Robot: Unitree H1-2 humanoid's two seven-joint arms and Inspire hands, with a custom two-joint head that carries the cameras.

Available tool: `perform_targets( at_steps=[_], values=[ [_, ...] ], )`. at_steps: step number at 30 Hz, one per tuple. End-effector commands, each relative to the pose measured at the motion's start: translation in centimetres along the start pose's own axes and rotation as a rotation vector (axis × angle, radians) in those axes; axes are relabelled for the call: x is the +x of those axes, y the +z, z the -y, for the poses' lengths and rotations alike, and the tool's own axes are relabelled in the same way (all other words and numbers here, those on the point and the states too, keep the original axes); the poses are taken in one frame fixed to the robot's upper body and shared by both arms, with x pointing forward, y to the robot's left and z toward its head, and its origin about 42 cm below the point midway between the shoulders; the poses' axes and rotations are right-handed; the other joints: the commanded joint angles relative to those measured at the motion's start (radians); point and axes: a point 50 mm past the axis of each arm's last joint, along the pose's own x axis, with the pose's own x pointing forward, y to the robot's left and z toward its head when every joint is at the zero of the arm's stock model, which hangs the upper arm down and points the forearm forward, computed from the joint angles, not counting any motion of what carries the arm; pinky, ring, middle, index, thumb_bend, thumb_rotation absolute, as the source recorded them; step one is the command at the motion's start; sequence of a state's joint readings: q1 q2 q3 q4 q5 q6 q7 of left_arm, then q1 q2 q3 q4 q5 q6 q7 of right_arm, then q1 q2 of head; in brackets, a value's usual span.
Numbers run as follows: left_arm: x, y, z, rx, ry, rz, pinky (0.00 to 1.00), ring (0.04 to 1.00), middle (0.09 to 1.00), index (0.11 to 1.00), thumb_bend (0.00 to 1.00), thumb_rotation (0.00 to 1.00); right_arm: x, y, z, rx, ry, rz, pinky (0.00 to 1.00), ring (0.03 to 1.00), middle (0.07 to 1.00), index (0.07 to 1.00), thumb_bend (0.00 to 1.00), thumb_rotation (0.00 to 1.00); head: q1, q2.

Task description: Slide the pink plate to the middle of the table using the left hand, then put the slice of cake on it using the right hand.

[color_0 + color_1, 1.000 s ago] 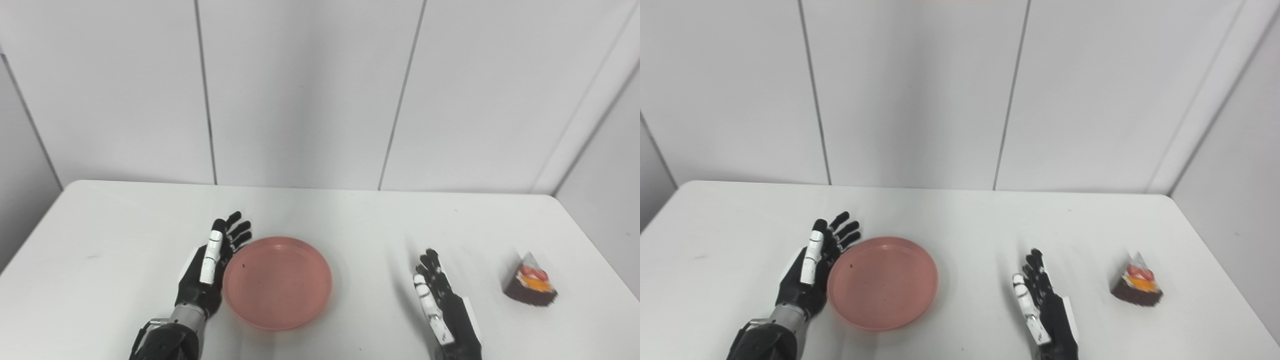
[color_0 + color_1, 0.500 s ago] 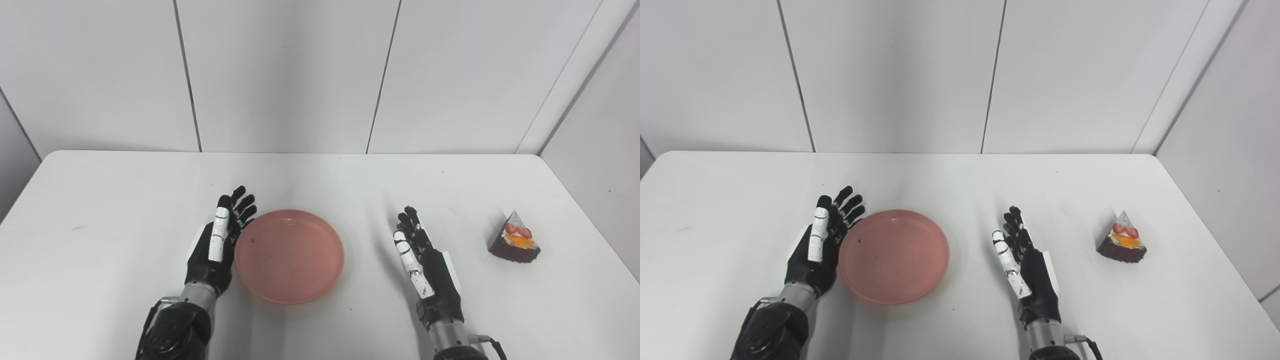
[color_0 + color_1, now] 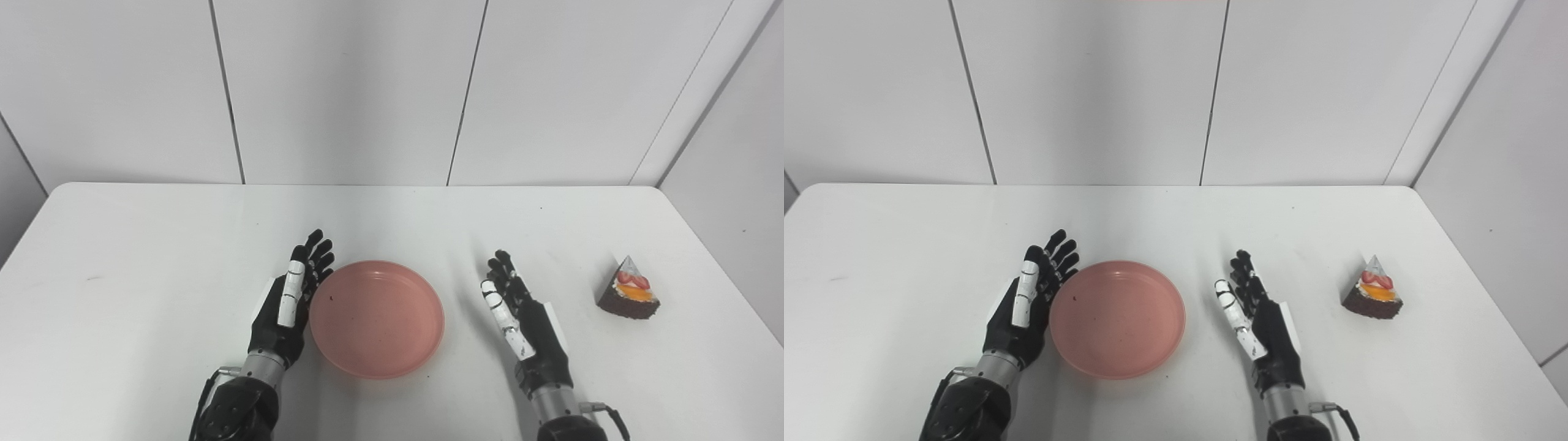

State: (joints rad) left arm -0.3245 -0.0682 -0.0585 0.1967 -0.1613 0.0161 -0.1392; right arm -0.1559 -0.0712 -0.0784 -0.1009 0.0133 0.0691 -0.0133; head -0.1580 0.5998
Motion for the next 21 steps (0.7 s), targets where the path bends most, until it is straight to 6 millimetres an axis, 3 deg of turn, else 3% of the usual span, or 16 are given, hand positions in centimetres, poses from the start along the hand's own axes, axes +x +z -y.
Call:
perform_targets(
  at_steps=[1, 4, 5, 6, 7, 10, 14, 16, 17, 21],
  values=[
    [0.0, -0.3, -0.2, 0.016, -0.008, 0.011, 0.98, 0.987, 0.973, 0.963, 0.69, 1.00, 2.3, 3.0, 2.7, -0.062, -0.098, 0.176, 0.93, 0.931, 0.926, 0.927, 0.62, 0.61, -0.032, -0.012],
    [0.0, -0.5, -1.0, 0.030, -0.006, 0.026, 0.98, 0.984, 0.976, 0.965, 0.68, 1.00, 3.4, 4.6, 4.4, -0.190, -0.179, 0.214, 0.91, 0.912, 0.910, 0.911, 0.58, 0.60, -0.085, -0.022],
    [-0.1, -0.5, -1.4, 0.031, -0.007, 0.026, 0.98, 0.983, 0.977, 0.965, 0.68, 1.00, 3.6, 5.1, 4.7, -0.235, -0.205, 0.224, 0.89, 0.905, 0.903, 0.905, 0.57, 0.60, -0.142, -0.029],
    [-0.1, -0.4, -1.7, 0.031, -0.008, 0.026, 0.98, 0.985, 0.977, 0.964, 0.68, 1.00, 3.7, 5.5, 4.9, -0.261, -0.223, 0.230, 0.86, 0.896, 0.897, 0.902, 0.58, 0.58, -0.142, -0.029],
    [-0.2, -0.4, -2.3, 0.037, -0.012, 0.025, 0.99, 0.990, 0.982, 0.969, 0.68, 1.00, 3.9, 6.1, 5.4, -0.324, -0.250, 0.233, 0.85, 0.895, 0.896, 0.903, 0.59, 0.58, -0.203, -0.035],
    [-0.5, -0.3, -4.1, 0.047, -0.012, 0.018, 0.98, 0.991, 0.988, 0.976, 0.68, 1.00, 4.2, 7.4, 6.5, -0.495, -0.345, 0.223, 0.85, 0.893, 0.893, 0.901, 0.63, 0.54, -0.297, -0.057],
    [-0.4, -0.7, -5.6, 0.021, -0.017, 0.009, 0.98, 0.993, 0.999, 0.990, 0.70, 1.00, 4.6, 8.1, 7.6, -0.714, -0.462, 0.167, 0.79, 0.861, 0.878, 0.890, 0.67, 0.53, -0.351, -0.069],
    [-0.3, -1.1, -6.1, 0.019, -0.023, 0.012, 0.99, 0.999, 1.000, 0.992, 0.73, 0.98, 4.8, 8.4, 8.4, -0.814, -0.517, 0.140, 0.69, 0.823, 0.884, 0.882, 0.72, 0.53, -0.372, -0.073],
    [-0.3, -1.2, -6.5, 0.023, -0.024, 0.014, 0.99, 1.000, 1.000, 0.992, 0.75, 0.98, 4.9, 8.6, 8.8, -0.862, -0.546, 0.125, 0.66, 0.804, 0.864, 0.870, 0.76, 0.58, -0.374, -0.073],
    [-0.2, -1.2, -7.4, 0.018, -0.018, 0.016, 0.99, 0.999, 0.996, 0.985, 0.74, 0.97, 5.2, 8.8, 10.0, -0.964, -0.613, 0.070, 0.66, 0.800, 0.845, 0.864, 0.81, 0.60, -0.393, -0.076]
  ],
)
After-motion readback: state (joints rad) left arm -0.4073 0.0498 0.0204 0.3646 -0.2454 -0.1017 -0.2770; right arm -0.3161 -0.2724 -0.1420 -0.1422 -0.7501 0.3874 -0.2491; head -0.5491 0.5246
